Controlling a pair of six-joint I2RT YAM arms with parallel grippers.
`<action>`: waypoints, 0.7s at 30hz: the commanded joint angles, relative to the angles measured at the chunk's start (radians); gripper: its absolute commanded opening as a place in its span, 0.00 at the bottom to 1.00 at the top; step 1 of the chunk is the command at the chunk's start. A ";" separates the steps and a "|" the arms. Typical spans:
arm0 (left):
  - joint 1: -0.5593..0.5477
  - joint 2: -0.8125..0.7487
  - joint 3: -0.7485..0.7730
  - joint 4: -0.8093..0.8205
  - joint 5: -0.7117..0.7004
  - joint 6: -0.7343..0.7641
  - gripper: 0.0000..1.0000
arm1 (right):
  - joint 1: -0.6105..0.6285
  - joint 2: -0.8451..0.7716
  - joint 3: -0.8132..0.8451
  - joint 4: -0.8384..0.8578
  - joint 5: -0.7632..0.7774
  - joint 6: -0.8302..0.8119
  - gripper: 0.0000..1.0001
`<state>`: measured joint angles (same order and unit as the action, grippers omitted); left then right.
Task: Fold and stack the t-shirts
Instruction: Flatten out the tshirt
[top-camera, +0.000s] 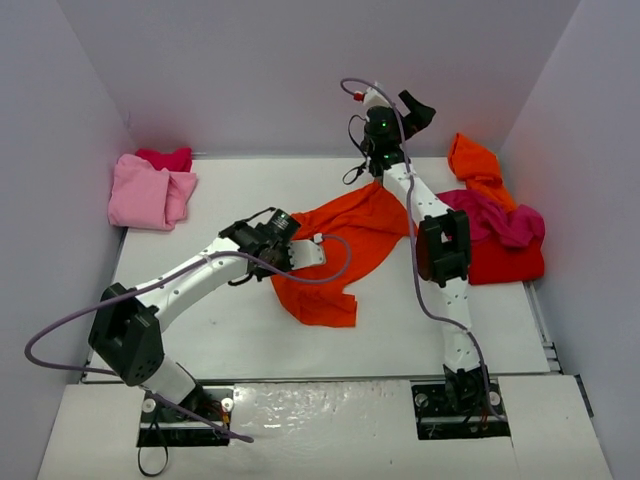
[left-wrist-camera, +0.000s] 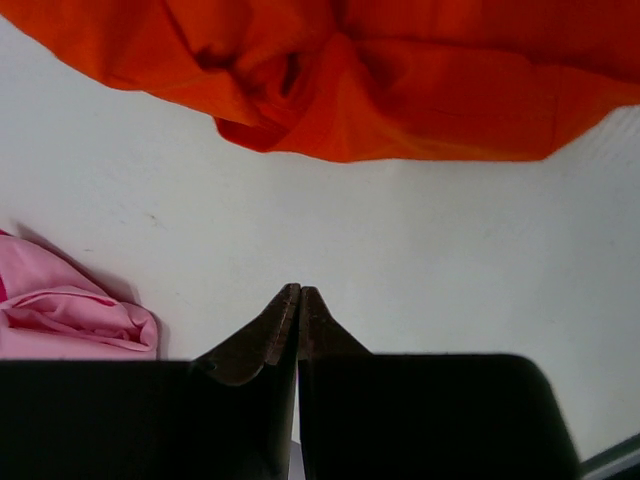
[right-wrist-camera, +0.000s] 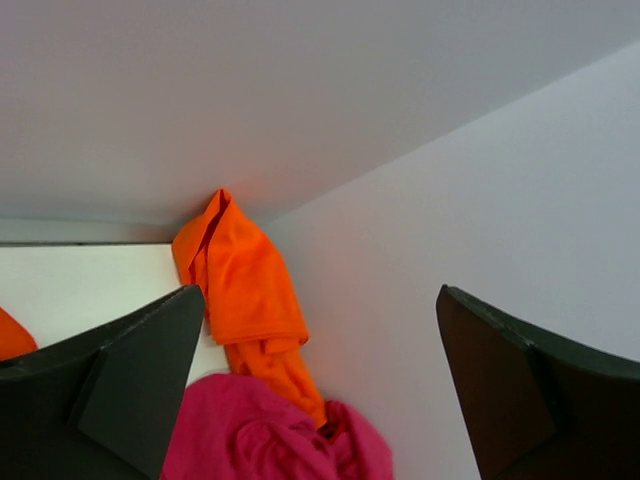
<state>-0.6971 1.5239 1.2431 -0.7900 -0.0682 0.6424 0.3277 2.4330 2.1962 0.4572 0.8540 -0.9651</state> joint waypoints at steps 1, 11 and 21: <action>0.007 0.002 0.121 0.117 -0.059 -0.022 0.00 | -0.007 -0.316 0.035 -0.399 -0.110 0.269 0.93; 0.046 0.152 0.225 0.260 -0.028 -0.001 0.00 | -0.036 -0.635 -0.620 -0.700 -0.604 0.620 0.00; 0.094 0.288 0.296 0.247 0.142 -0.086 0.01 | -0.076 -0.591 -0.647 -0.780 -0.890 0.669 0.00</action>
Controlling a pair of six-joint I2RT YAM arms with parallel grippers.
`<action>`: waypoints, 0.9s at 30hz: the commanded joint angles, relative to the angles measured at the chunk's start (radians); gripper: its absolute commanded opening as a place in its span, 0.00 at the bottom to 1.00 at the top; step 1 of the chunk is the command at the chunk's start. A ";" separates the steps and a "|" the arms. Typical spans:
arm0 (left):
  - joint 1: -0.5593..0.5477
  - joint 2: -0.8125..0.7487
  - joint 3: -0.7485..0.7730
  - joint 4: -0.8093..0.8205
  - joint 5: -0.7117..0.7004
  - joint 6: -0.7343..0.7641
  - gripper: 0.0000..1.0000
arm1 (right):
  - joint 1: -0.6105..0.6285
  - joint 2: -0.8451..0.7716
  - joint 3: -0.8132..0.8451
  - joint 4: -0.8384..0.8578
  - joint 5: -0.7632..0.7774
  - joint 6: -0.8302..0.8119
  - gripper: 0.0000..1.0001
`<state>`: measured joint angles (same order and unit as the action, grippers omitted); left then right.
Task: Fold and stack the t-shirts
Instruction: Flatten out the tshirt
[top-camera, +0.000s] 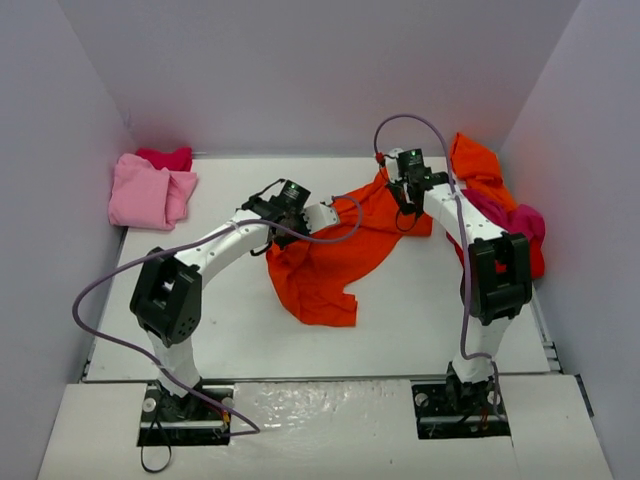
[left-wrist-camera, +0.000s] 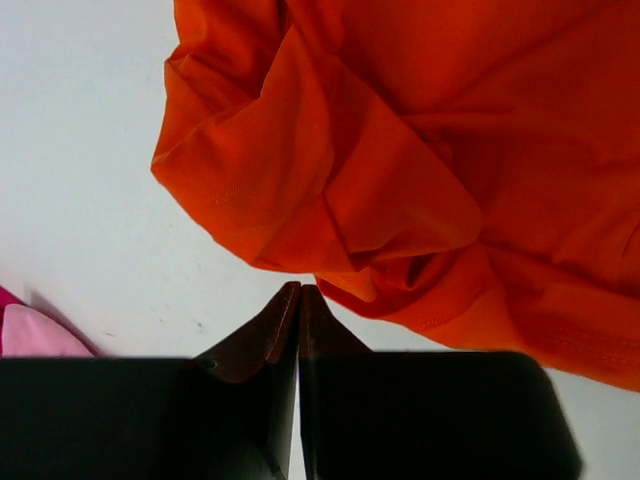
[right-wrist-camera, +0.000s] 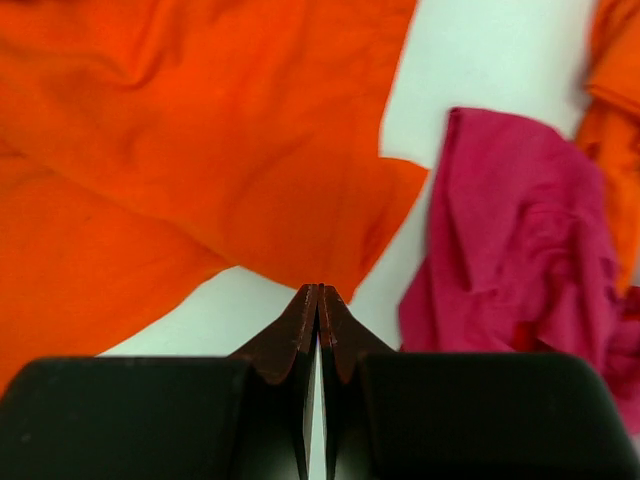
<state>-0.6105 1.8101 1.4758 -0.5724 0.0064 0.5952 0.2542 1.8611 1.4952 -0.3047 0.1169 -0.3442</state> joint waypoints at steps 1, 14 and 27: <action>0.008 0.016 0.072 0.018 0.081 -0.041 0.01 | -0.003 0.002 0.068 -0.036 -0.179 0.053 0.00; 0.010 0.149 0.151 -0.112 0.140 -0.009 0.01 | 0.021 0.181 0.116 -0.187 -0.306 0.028 0.00; 0.022 0.223 0.165 -0.130 0.077 0.010 0.01 | 0.054 0.227 0.126 -0.194 -0.206 0.031 0.00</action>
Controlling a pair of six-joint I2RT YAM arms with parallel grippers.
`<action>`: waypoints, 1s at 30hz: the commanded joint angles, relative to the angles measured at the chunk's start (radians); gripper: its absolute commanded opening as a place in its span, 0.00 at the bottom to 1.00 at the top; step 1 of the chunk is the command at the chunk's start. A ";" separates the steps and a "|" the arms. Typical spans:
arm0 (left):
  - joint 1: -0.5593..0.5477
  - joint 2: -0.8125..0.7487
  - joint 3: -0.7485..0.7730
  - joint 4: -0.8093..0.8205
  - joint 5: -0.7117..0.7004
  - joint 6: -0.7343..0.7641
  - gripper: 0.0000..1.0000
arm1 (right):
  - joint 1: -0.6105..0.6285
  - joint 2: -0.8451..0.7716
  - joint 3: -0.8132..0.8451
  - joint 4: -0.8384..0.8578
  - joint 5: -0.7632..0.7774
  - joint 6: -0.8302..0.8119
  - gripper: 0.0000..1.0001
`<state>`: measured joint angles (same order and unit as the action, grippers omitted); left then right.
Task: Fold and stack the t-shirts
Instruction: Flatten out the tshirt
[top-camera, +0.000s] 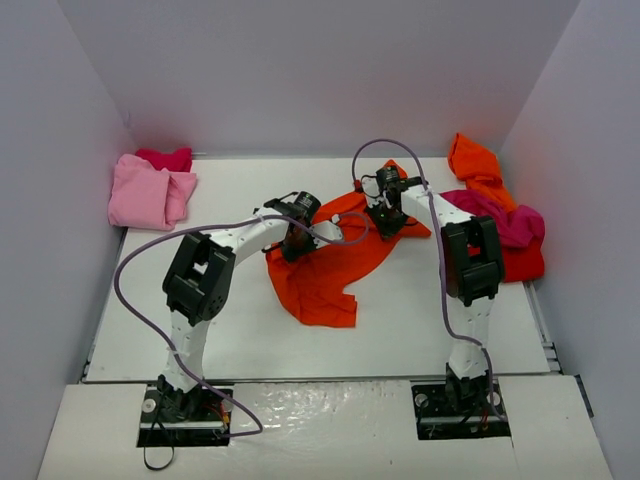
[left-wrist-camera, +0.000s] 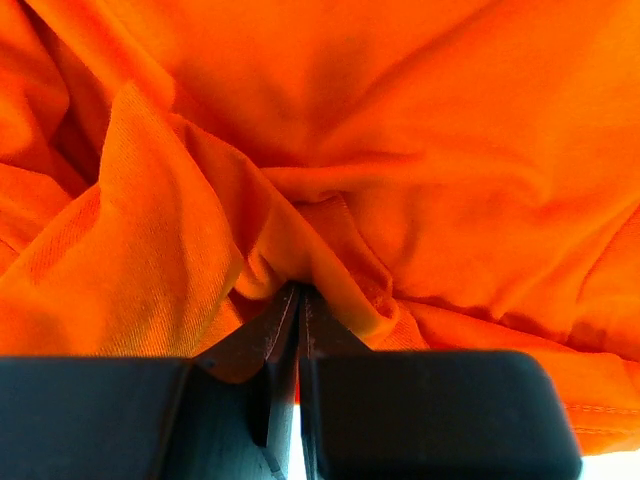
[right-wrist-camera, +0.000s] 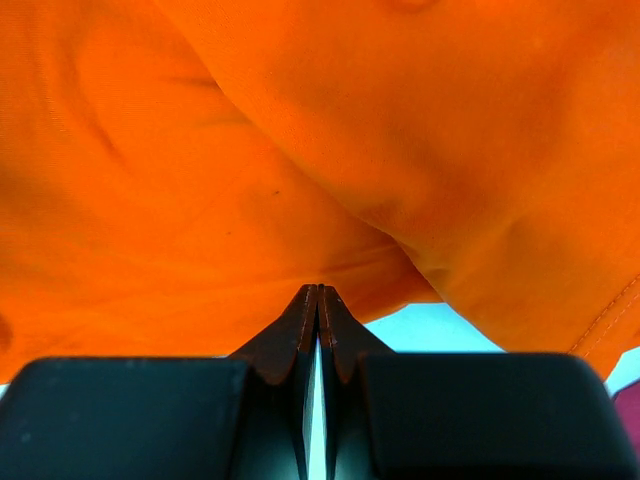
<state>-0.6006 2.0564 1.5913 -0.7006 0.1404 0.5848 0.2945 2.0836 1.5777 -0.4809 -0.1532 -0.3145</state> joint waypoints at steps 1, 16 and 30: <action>0.022 -0.029 0.045 0.003 -0.066 0.025 0.01 | 0.014 0.014 0.044 -0.018 0.074 0.005 0.00; 0.313 -0.192 0.037 0.018 -0.188 0.099 0.01 | 0.022 0.213 0.012 -0.089 0.377 0.003 0.00; 0.511 -0.217 0.109 0.011 -0.045 0.086 0.03 | 0.011 0.112 0.040 -0.087 0.398 0.006 0.00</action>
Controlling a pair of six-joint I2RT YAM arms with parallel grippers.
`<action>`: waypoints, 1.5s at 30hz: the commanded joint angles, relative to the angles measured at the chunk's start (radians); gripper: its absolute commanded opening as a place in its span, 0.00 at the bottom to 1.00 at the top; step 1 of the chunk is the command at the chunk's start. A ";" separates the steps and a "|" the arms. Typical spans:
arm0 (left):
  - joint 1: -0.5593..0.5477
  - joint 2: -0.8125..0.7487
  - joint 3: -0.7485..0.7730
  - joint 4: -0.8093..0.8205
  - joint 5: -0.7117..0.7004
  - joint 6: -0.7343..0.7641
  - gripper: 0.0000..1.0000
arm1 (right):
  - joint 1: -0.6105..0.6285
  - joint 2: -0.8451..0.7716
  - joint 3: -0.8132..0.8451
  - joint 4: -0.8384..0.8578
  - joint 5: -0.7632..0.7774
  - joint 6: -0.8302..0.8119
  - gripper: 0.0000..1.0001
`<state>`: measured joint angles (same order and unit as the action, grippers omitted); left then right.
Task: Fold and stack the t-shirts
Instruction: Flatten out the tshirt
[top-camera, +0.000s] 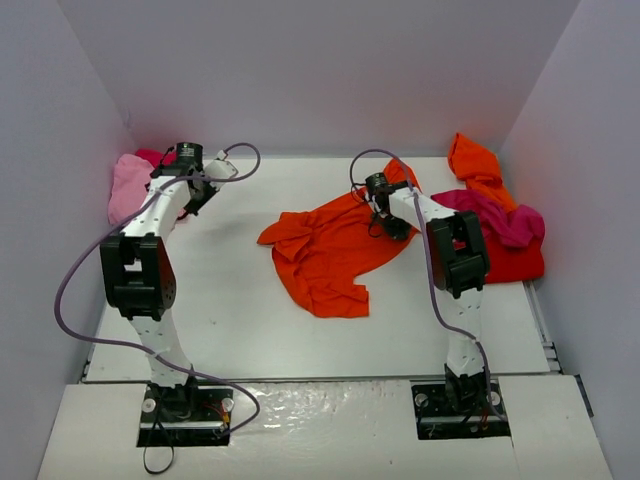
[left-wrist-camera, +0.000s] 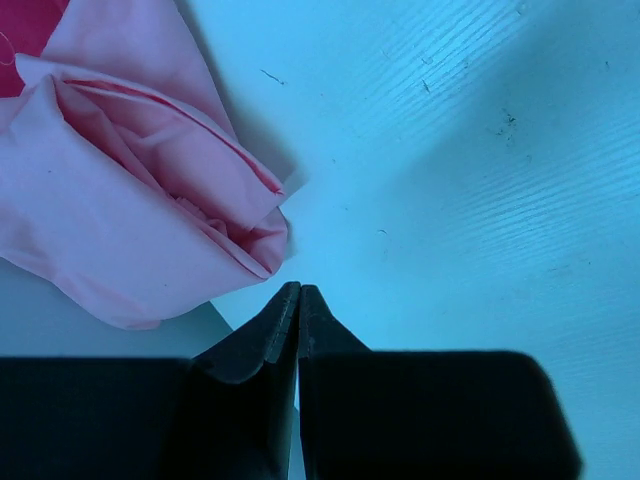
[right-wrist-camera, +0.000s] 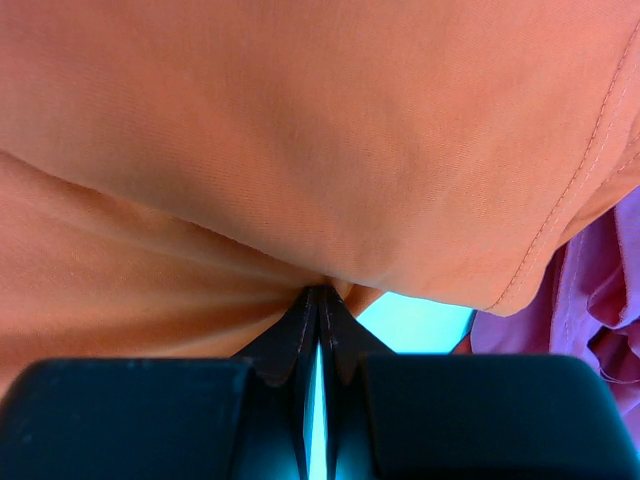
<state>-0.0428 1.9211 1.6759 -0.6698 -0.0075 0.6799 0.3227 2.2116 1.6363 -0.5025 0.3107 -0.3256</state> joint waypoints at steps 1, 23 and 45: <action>-0.069 -0.093 0.019 -0.027 0.112 -0.023 0.07 | -0.018 -0.030 -0.014 -0.065 -0.070 0.017 0.00; 0.037 0.266 0.368 -0.580 1.295 -0.353 0.57 | -0.024 -0.220 0.015 -0.041 -0.190 0.010 0.08; 0.037 0.261 -0.105 0.174 1.404 -1.069 0.56 | -0.017 -0.189 0.009 -0.041 -0.142 0.016 0.07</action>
<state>-0.0090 2.2225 1.5455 -0.5721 1.3379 -0.3201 0.3010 2.0529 1.6455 -0.5353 0.1340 -0.3145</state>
